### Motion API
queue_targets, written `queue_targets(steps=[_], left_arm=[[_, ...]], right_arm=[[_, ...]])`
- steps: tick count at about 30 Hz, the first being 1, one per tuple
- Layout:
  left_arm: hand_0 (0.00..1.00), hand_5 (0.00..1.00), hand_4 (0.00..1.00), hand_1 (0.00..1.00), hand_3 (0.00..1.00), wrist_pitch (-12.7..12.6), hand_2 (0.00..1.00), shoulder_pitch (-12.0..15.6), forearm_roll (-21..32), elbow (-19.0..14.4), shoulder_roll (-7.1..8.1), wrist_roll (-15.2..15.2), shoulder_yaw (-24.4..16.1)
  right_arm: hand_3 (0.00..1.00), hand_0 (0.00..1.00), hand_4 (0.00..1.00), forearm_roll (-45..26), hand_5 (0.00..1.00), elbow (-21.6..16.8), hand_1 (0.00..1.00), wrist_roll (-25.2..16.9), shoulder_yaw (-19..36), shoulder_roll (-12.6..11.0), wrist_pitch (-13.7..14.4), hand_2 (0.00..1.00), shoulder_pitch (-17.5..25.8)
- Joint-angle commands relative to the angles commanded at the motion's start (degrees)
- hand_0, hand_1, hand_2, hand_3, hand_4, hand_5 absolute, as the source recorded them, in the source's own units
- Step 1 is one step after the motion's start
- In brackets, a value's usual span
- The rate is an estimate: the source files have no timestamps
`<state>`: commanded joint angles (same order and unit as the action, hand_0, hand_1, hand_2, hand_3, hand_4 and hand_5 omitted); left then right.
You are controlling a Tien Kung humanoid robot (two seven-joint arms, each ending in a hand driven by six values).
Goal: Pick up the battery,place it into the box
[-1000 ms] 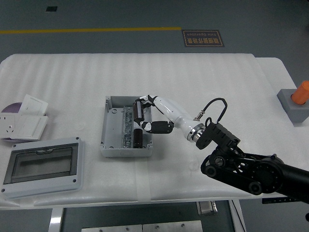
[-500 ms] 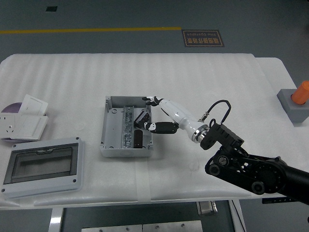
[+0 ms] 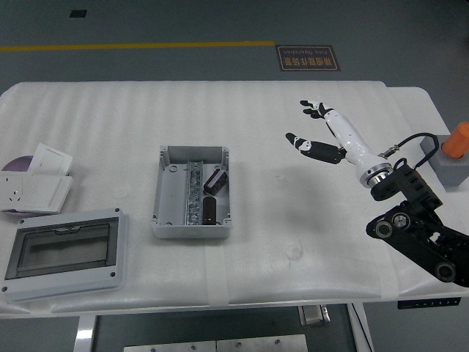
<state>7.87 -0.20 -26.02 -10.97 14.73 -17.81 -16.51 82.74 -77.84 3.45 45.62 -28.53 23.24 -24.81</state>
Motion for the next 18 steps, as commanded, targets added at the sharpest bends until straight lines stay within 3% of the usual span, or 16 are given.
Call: queue_targets(steps=[10,18], left_arm=[[0.593,0.479,0.438,0.659,0.548,-0.1,0.545,1.0,1.8,0.0,-0.16,0.4,1.2],[0.593,0.478,0.445,0.66,0.547,-0.1,0.549,1.1,2.8,0.0,-0.55,0.6,2.0]], right_arm=[[0.908,0.943,0.78,-10.0,0.517,1.3,0.837,-4.5,10.3,0.8,0.0,0.842,5.8],[0.901,0.912,0.794,-12.8,0.53,2.3,0.822,-7.1,14.5,2.6,-1.0,0.836,8.7]])
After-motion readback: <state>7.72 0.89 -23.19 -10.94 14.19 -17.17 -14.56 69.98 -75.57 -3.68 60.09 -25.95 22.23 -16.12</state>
